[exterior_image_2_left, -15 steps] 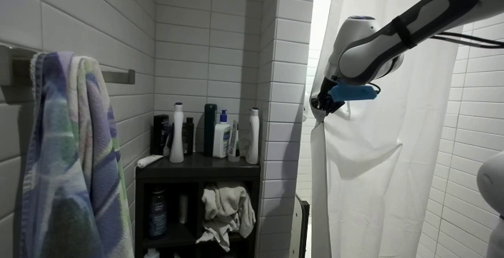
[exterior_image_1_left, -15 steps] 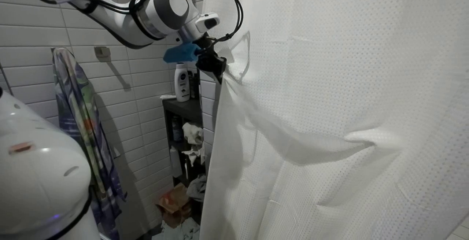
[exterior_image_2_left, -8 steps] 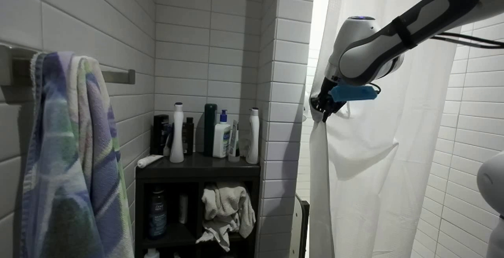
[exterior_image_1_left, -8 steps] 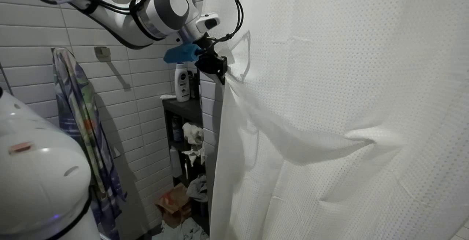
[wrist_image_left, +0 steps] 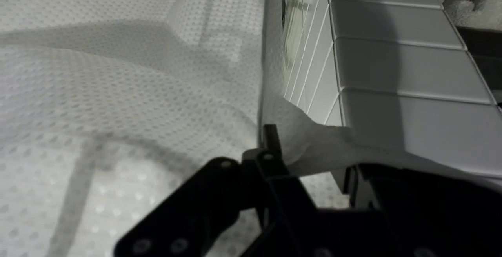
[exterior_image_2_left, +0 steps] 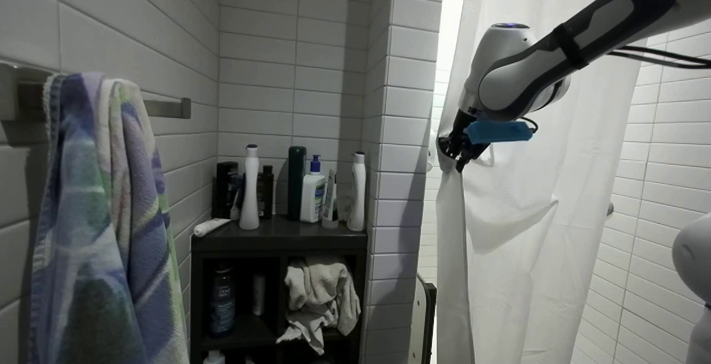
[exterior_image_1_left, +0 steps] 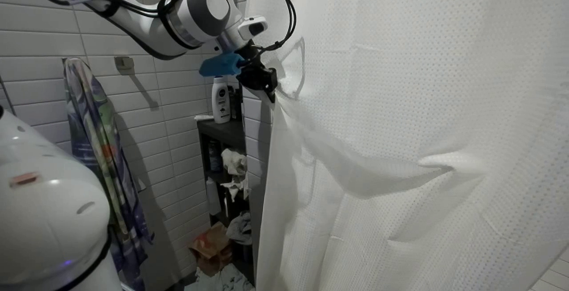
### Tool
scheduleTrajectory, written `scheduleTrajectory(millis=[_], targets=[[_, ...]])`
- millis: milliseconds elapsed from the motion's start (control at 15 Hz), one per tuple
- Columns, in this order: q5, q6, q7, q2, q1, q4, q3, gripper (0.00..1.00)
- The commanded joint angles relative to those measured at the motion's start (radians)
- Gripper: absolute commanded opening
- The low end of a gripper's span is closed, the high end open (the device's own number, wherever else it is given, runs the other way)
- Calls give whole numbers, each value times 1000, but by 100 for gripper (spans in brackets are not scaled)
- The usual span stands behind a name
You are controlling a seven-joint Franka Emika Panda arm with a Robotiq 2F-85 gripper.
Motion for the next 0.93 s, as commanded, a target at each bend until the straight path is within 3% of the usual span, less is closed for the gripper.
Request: scheduleTrajectory(millis=[0, 133, 467, 533, 600, 867], targets=[[3, -2, -2, 0, -3, 1, 1, 42], [3, -2, -1, 0, -4, 1, 1, 52], [3, -2, 3, 0, -5, 1, 1, 52], [8, -5, 5, -5, -5, 0, -3, 77], [4, -2, 4, 0, -5, 1, 0, 53], [5, -2, 3, 0, -5, 1, -2, 77]])
